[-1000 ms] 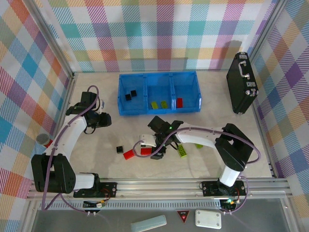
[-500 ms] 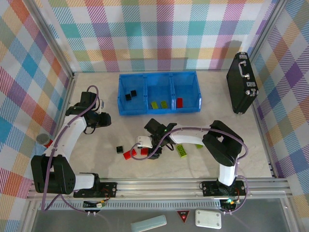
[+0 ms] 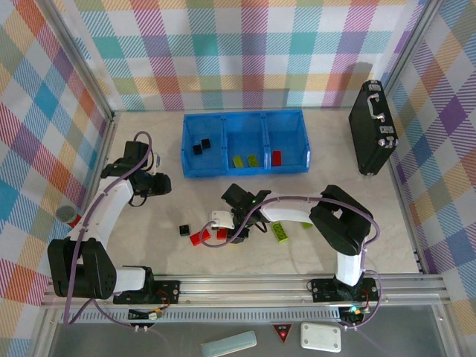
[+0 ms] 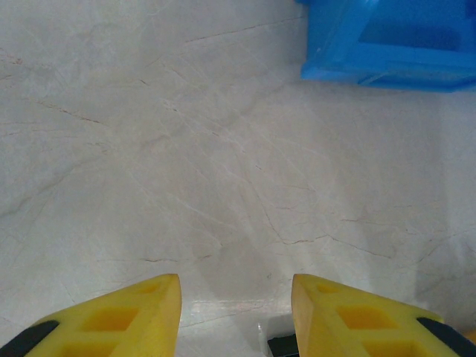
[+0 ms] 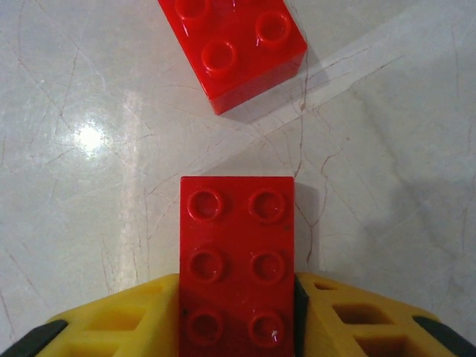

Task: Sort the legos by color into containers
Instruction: Pick up the lego from the bottom-center of the table.

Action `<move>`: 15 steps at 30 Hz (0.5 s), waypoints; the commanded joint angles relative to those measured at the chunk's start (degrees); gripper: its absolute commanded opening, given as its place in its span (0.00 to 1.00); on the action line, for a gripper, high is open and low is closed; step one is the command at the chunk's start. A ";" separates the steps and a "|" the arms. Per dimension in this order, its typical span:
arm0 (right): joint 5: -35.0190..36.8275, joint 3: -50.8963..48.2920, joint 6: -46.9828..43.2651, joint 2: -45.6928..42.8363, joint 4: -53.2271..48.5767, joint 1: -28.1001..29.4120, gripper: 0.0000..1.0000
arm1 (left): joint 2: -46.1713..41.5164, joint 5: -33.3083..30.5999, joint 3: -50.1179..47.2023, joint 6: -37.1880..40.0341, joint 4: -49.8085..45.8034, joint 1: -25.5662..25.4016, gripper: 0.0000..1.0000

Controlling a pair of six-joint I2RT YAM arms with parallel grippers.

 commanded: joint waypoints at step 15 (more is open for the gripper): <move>-2.74 1.20 1.75 -4.36 -0.31 0.31 0.31 | -1.01 0.76 -0.58 0.72 0.34 0.06 0.43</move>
